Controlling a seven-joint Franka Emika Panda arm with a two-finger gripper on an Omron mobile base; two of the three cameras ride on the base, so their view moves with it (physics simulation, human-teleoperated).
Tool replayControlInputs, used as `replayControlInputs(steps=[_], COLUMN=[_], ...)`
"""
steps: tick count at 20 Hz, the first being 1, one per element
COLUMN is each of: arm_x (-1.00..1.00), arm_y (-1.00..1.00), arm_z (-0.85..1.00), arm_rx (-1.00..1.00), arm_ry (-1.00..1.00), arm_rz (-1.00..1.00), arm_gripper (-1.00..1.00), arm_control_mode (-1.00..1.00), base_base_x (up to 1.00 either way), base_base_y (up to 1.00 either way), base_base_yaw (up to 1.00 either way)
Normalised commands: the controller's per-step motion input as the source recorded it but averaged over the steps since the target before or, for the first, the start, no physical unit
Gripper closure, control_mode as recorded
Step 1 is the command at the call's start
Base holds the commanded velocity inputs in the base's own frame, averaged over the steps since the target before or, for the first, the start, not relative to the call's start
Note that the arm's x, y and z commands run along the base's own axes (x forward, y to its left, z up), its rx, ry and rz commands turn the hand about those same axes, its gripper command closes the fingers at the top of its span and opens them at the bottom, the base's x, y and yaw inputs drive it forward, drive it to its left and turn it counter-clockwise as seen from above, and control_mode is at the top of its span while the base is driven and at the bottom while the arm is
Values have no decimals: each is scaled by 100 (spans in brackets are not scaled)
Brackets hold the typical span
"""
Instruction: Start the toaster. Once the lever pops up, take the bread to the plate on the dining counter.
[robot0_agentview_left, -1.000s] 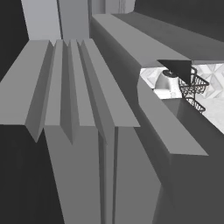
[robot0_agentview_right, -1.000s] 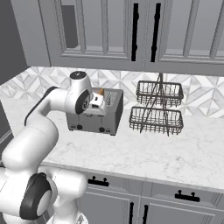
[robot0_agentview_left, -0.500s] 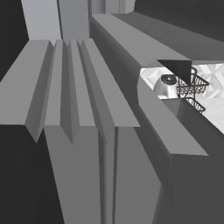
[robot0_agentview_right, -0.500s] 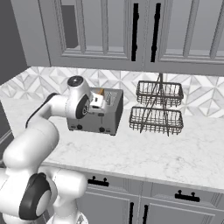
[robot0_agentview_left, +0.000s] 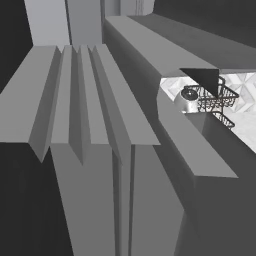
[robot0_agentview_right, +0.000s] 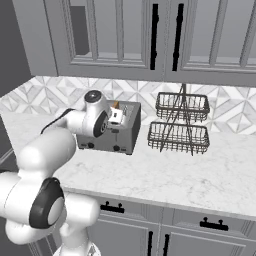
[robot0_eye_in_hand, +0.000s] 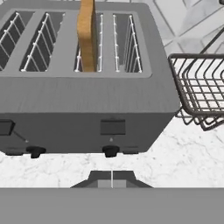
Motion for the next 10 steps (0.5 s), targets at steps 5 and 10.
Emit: replayControlInputs(steps=[5,10], arm_x=[41,29], arm_y=[0,0], arm_z=[-23,-30], arm_rx=[0,0], arm_ry=[0,0], arm_rz=[0,0], arm_gripper=[100,100], arm_control_mode=[-100,-100], base_base_x=[0,0], base_base_y=[0,0], base_base_yaw=[0,0])
